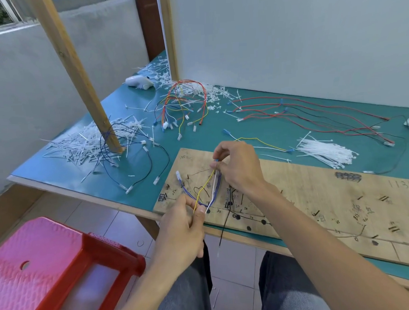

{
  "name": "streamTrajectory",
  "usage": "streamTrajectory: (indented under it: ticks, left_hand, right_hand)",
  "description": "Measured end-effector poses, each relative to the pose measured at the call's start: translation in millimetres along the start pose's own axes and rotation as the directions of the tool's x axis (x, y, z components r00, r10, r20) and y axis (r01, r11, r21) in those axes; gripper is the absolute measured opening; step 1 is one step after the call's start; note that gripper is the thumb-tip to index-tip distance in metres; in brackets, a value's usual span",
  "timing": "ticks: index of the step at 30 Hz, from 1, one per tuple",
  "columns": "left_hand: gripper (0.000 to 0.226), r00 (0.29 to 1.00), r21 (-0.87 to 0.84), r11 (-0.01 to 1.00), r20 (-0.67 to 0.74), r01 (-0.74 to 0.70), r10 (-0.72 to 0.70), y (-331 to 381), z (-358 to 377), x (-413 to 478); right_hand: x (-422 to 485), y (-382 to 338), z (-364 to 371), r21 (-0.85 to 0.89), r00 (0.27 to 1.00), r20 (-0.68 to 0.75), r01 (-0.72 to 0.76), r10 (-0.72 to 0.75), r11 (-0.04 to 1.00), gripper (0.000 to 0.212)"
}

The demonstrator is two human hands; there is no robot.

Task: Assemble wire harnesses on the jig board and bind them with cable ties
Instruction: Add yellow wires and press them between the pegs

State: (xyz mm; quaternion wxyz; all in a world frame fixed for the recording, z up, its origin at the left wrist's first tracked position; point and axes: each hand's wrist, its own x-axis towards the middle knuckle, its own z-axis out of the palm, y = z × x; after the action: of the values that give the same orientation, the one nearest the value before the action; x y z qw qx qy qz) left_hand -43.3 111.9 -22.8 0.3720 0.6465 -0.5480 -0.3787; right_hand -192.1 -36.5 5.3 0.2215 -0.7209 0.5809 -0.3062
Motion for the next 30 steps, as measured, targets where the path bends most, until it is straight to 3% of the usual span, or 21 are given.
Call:
streamTrajectory:
  ticks: [7,13,17,21,26,28,30]
  left_hand:
    - [0.025,0.996,0.119,0.993,0.092,-0.017,0.006,-5.2,-8.8,-7.2]
    - [0.019,0.988,0.096,0.995,0.155,-0.036,0.021,-12.4,-14.5,-9.6]
    - [0.016,0.979,0.083,0.996,0.203,-0.031,0.014,-12.1,-16.6,-13.0]
    - [0.03,0.98,0.053,0.998,0.201,-0.022,0.011,-5.4,-17.9,-14.9]
    - [0.034,0.989,0.065,0.997,0.14,0.044,-0.053,-0.2,-30.9,-19.1]
    - [0.026,0.992,0.07,0.996,0.117,0.048,-0.056,0.3,-37.5,-19.2]
    - [0.011,0.993,0.062,0.997,0.109,0.047,-0.054,0.8,-43.1,-18.9]
  right_hand:
    - [-4.4,5.6,0.3,-0.147,0.997,0.038,0.078,-0.073,0.986,0.003]
    - [-23.5,2.6,-7.0,-0.343,0.961,0.197,0.253,-0.194,0.904,0.023]
    - [-65.8,-13.9,-9.5,-0.284,0.897,0.271,0.421,-0.349,0.861,0.035]
    - [-92.6,-22.0,-9.7,-0.292,0.853,0.369,0.483,-0.369,0.825,0.032]
    - [-110.4,-16.4,-4.4,-0.275,0.87,0.241,0.486,-0.43,0.829,0.032]
    - [-116.0,-9.7,-1.4,-0.257,0.873,0.177,0.486,-0.453,0.836,0.025]
    - [-121.8,-4.9,0.1,-0.231,0.881,0.121,0.472,-0.456,0.851,0.035]
